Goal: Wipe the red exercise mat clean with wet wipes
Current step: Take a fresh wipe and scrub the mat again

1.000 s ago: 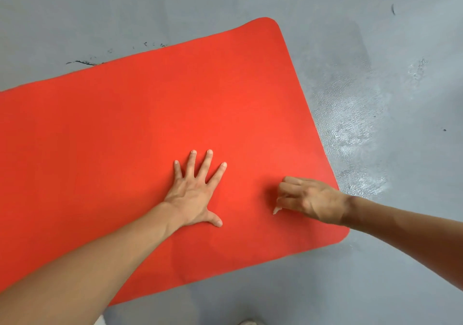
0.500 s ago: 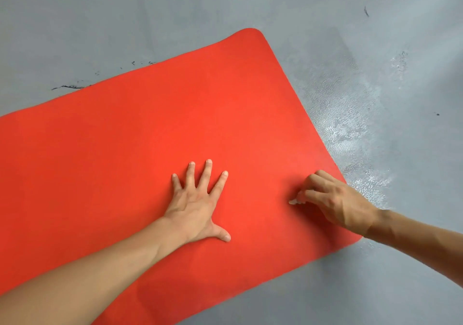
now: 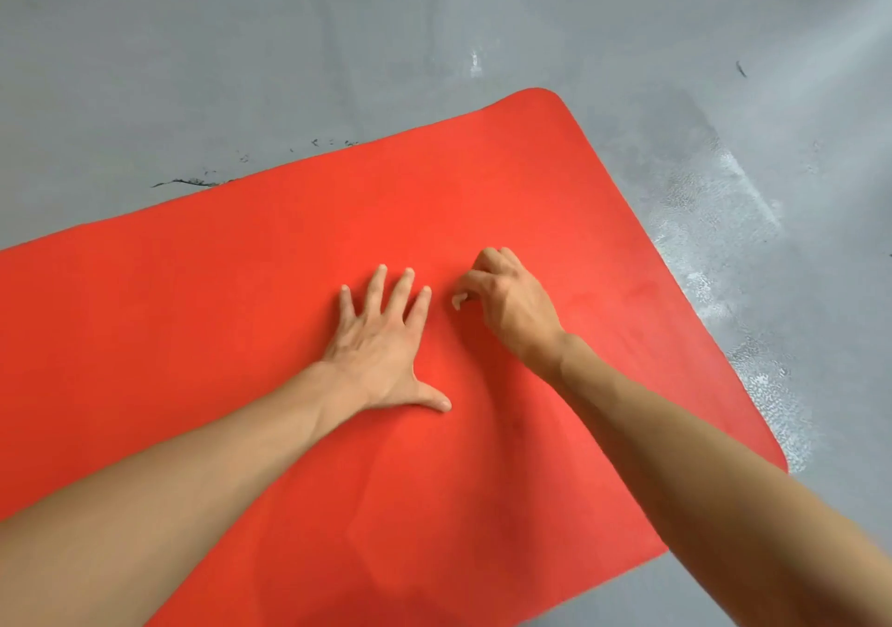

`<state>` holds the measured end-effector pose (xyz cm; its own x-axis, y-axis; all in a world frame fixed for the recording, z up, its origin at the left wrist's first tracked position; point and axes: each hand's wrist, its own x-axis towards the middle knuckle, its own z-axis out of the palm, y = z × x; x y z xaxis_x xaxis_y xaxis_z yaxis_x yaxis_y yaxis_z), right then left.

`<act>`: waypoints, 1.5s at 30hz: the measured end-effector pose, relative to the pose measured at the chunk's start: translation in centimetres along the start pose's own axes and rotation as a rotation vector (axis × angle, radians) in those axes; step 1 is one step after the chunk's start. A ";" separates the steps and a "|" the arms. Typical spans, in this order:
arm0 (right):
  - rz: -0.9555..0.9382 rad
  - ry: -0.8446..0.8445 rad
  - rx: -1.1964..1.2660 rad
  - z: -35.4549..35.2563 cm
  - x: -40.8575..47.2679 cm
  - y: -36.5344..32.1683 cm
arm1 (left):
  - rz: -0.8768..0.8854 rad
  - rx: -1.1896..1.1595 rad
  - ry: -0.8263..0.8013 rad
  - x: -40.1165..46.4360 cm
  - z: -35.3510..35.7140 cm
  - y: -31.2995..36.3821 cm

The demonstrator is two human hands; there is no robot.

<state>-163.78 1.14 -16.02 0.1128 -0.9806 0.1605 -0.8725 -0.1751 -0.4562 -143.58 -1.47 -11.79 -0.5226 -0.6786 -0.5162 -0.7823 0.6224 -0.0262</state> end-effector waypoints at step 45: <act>-0.006 0.108 0.095 3.3 12.6 -0.1 | -0.084 -0.138 -0.138 7.0 -3.3 -5.3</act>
<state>-160.65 -11.51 -16.84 0.0615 -0.9651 0.2546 -0.8226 -0.1935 -0.5347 -144.22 -10.83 -12.45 -0.4092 -0.6601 -0.6299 -0.8651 0.5001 0.0379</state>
